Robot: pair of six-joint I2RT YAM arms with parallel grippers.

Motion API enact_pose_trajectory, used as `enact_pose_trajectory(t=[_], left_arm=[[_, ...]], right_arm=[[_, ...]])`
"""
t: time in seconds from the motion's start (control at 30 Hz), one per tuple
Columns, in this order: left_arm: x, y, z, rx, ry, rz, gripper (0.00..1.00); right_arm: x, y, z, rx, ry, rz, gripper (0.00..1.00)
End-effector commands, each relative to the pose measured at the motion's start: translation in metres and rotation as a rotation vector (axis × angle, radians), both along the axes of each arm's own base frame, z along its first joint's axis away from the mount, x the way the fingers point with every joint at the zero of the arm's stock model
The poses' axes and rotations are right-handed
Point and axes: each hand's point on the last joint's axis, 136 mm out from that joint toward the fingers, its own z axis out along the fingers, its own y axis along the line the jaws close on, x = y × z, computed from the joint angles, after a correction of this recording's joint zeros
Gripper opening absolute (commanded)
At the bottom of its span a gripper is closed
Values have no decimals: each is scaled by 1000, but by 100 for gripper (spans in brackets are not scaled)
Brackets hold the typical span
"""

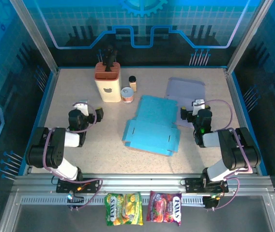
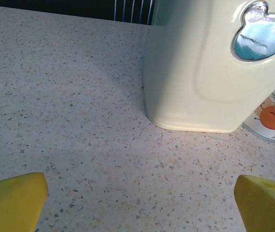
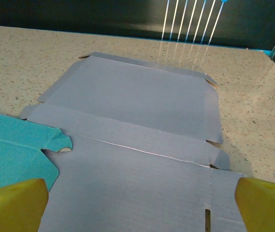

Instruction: Fold the paper box

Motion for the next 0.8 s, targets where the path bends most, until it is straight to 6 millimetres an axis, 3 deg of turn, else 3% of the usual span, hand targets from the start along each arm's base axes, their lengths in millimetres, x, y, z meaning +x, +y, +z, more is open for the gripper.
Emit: enact_pose_trajectory(t=[0.0, 0.77], left_arm=[[5, -4, 11, 19, -30, -29, 99], [3, 1, 11, 18, -39, 6, 99]], right_arm=[[3, -1, 5, 18, -18, 2, 100], [3, 0, 5, 16, -20, 8, 100]])
